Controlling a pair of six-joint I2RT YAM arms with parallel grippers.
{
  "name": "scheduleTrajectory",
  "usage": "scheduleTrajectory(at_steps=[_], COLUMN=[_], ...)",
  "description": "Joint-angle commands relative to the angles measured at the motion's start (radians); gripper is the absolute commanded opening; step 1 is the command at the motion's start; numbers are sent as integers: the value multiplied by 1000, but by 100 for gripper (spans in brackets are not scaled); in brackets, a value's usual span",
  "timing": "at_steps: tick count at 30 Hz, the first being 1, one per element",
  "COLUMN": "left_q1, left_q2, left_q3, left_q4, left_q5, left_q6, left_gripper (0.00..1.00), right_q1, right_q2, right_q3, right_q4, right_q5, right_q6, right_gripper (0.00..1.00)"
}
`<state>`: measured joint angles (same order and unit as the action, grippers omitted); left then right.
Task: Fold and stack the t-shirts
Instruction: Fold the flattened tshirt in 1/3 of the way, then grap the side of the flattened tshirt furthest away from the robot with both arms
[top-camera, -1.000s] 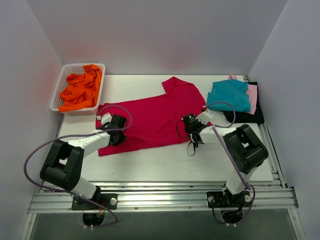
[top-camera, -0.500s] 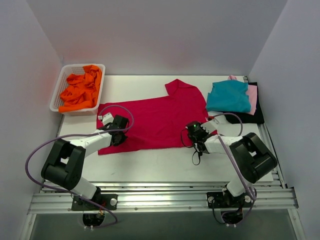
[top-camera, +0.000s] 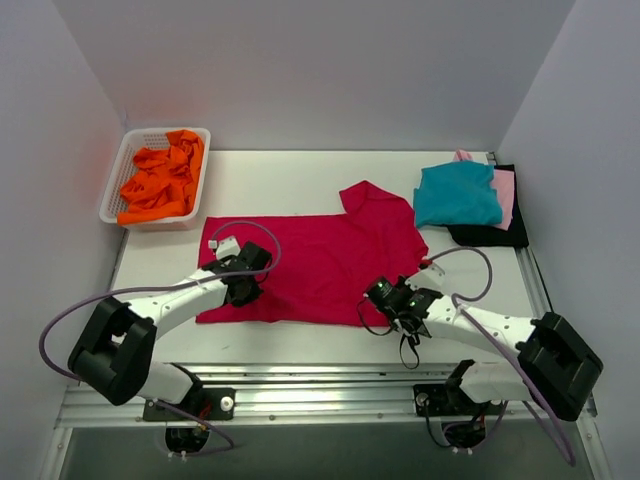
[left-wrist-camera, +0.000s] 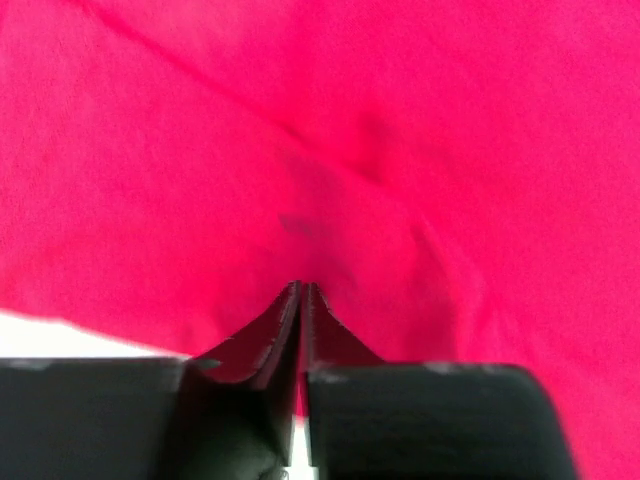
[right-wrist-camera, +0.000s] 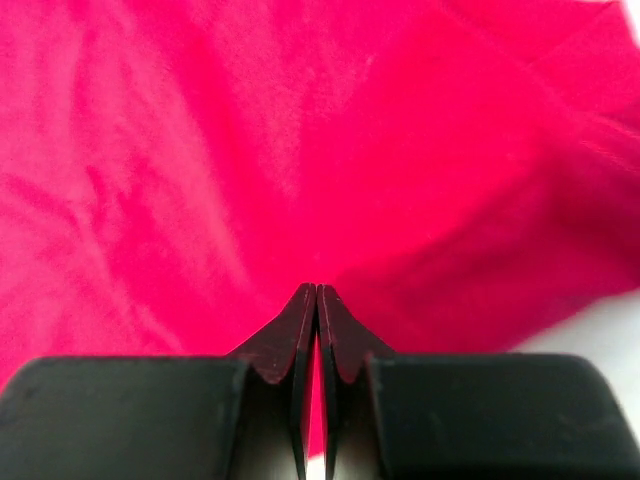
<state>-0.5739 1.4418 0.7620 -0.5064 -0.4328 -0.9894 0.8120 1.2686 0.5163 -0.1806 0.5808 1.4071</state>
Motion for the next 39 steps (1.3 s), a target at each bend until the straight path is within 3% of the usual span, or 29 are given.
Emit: scheduleTrajectory(at_steps=[1, 2, 3, 4, 5, 6, 7, 8, 9, 10, 11, 13, 20, 24, 28, 39], left_q1=[-35, -41, -43, -44, -46, -46, -46, -46, -41, -38, -34, -12, 65, 126, 175, 218], left_q2=[-107, -139, -156, -173, -204, -218, -228, -244, -245, -241, -235, -213, -218, -242, -250, -227], left_q3=[109, 141, 207, 239, 266, 313, 335, 352, 370, 396, 407, 428, 327, 261, 235, 204], left_q4=[-145, -193, -214, -234, -248, -253, -254, -250, -241, -233, -210, -196, -58, -5, 15, 55], left_q5=[-27, -32, -40, -47, -61, -69, -84, -105, -121, -135, -142, -142, -75, -21, 14, 72], left_q6=[-35, -29, -25, -23, -9, -3, 0, 14, 21, 27, 52, 69, 150, 167, 179, 176], left_gripper=[19, 28, 49, 60, 69, 81, 85, 87, 89, 90, 90, 90, 88, 88, 87, 86], right_q1=[41, 44, 46, 44, 42, 36, 23, 10, -17, -112, -173, -313, -437, -467, -479, -494], right_q2=[-90, -94, -92, -78, -66, -34, -14, 7, 67, 105, 154, 319, 759, 951, 1034, 1146], right_q3=[153, 197, 243, 334, 378, 421, 460, 508, 525, 545, 594, 672, 1097, 1345, 1458, 1492], right_q4=[-256, -285, -312, -339, -332, -321, -253, -161, -66, 99, 163, 242, 222, 130, 83, 58], right_q5=[160, 190, 261, 298, 329, 379, 393, 395, 366, 205, 92, -156, -347, -372, -374, -337], right_q6=[56, 50, 47, 33, -30, -64, -115, -313, -417, -498, -599, -635, -747, -767, -784, -804], right_gripper=[7, 17, 28, 58, 70, 76, 81, 82, 84, 86, 86, 84, 80, 75, 72, 64])
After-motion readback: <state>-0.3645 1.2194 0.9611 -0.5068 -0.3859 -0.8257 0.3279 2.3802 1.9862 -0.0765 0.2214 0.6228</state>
